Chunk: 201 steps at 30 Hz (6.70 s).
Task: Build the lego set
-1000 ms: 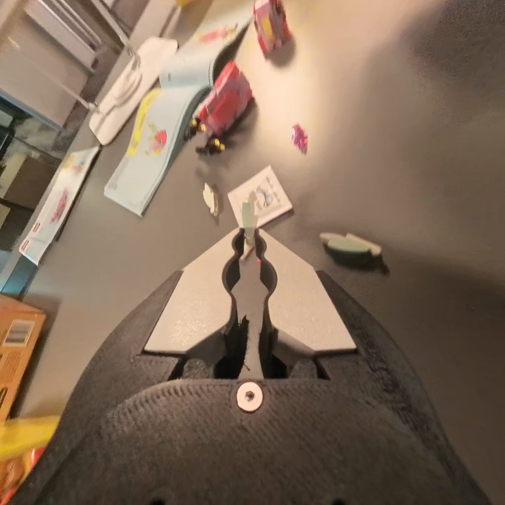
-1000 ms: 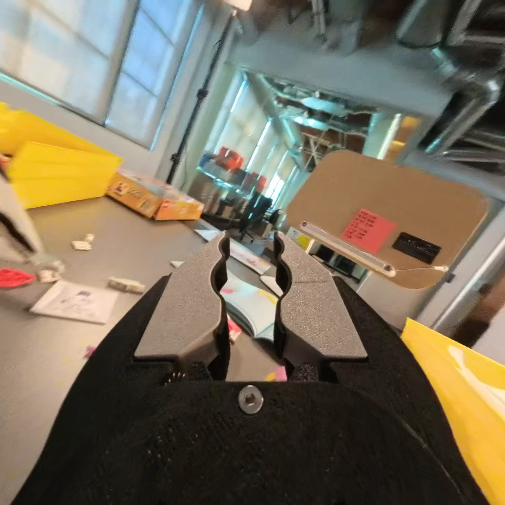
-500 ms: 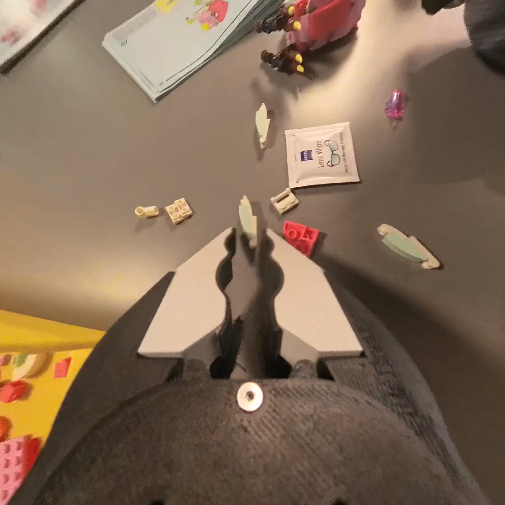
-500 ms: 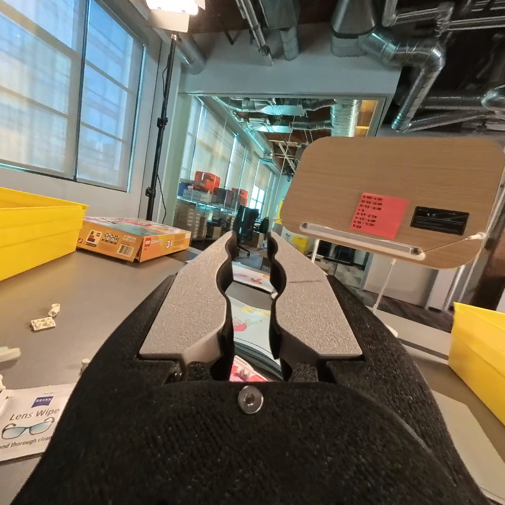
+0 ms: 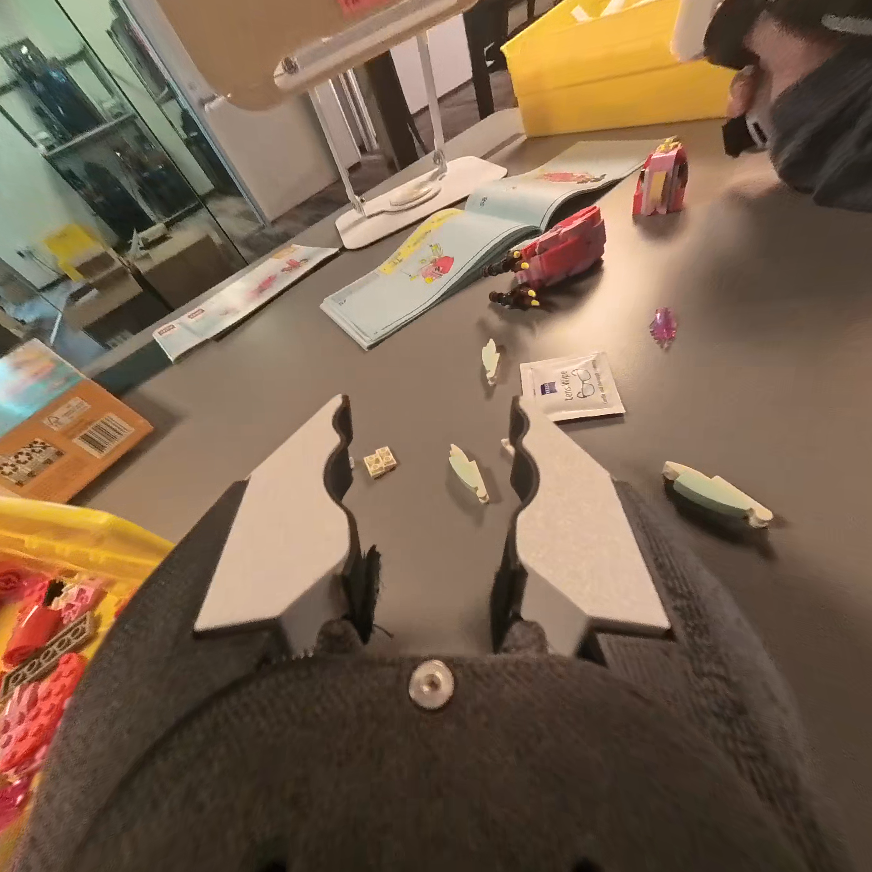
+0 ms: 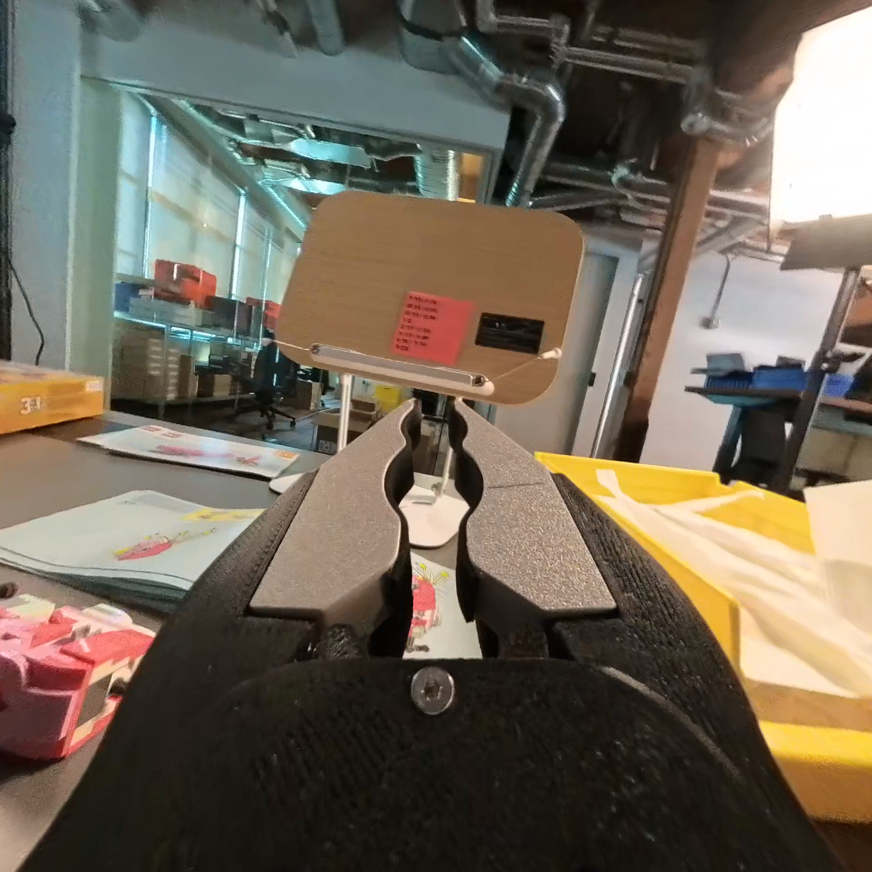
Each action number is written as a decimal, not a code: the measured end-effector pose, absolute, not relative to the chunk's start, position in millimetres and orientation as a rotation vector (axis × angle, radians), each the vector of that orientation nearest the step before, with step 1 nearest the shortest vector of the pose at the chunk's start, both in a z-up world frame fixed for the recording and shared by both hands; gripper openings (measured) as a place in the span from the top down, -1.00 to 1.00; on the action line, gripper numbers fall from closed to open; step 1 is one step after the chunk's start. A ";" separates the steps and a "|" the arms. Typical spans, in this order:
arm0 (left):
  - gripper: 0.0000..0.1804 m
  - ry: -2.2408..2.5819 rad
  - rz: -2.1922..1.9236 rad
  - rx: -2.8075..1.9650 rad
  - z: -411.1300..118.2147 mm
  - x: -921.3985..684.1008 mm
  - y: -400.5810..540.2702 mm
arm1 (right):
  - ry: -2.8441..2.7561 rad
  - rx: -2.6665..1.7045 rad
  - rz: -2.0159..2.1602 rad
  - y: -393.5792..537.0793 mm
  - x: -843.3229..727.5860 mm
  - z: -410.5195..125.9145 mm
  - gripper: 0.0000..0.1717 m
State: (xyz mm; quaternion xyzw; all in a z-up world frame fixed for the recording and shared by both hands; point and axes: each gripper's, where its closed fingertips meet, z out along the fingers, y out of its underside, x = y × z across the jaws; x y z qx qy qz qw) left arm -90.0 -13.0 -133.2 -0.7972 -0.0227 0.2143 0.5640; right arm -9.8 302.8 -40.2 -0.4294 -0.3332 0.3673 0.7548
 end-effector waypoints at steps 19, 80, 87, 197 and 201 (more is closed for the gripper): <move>0.35 -0.098 0.452 -1.831 -127.9 -94.0 -16.6 | -0.748 -0.992 0.806 306.1 -15.5 -49.4 1.00; 0.36 -0.069 0.163 -2.204 -181.8 12.9 -17.6 | -1.688 -1.539 1.060 91.3 24.8 -157.5 0.26; 0.61 -0.053 0.207 -2.273 -191.7 27.3 -16.4 | -1.610 -1.527 1.087 104.9 36.4 -139.0 0.34; 1.00 -0.952 -0.040 -2.585 -156.5 -278.1 -175.5 | -1.395 -0.465 1.051 47.1 -81.0 -79.9 0.85; 1.00 -1.073 -0.023 -2.646 -179.2 -295.6 -184.0 | -1.411 -0.455 1.032 45.8 -81.8 -82.8 0.86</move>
